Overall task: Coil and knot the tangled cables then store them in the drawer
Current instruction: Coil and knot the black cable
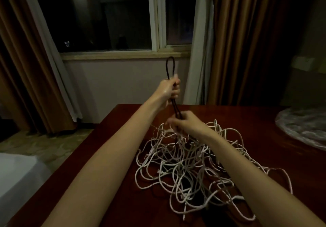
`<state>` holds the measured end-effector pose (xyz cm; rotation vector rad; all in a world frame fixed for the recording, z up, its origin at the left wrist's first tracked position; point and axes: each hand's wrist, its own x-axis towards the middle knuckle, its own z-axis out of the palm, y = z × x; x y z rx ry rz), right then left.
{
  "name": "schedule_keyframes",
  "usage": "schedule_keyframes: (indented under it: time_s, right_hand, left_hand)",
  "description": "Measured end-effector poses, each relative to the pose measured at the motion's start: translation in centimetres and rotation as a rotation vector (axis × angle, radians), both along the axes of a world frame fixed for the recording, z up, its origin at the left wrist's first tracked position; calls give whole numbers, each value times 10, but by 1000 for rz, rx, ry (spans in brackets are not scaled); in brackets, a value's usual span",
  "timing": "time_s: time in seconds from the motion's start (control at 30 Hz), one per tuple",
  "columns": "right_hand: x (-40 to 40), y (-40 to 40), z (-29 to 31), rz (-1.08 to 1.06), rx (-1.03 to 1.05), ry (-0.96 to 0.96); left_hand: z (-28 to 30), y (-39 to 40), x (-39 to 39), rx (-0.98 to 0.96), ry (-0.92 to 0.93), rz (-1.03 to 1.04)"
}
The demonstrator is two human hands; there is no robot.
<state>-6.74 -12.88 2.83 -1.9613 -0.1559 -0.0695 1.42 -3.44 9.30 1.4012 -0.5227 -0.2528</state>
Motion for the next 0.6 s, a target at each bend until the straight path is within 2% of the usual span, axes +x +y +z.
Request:
schedule_keyframes:
  time_s: [0.13, 0.23, 0.33, 0.47, 0.6]
  right_hand:
    - [-6, -16, -21, 2, -223, 109]
    - [-14, -35, -20, -21, -189, 156]
    - [-14, -50, -9, -77, -156, 111]
    - [-9, -51, 9, -128, -178, -75]
    - [1, -53, 27, -216, -215, -206]
  left_hand:
    - [26, 26, 13, -15, -42, 129]
    - [28, 47, 27, 140, -140, 213]
    - [12, 55, 27, 369, -225, 238]
    - [-17, 43, 9, 634, -282, 6]
    - [-28, 22, -8, 649, -183, -158]
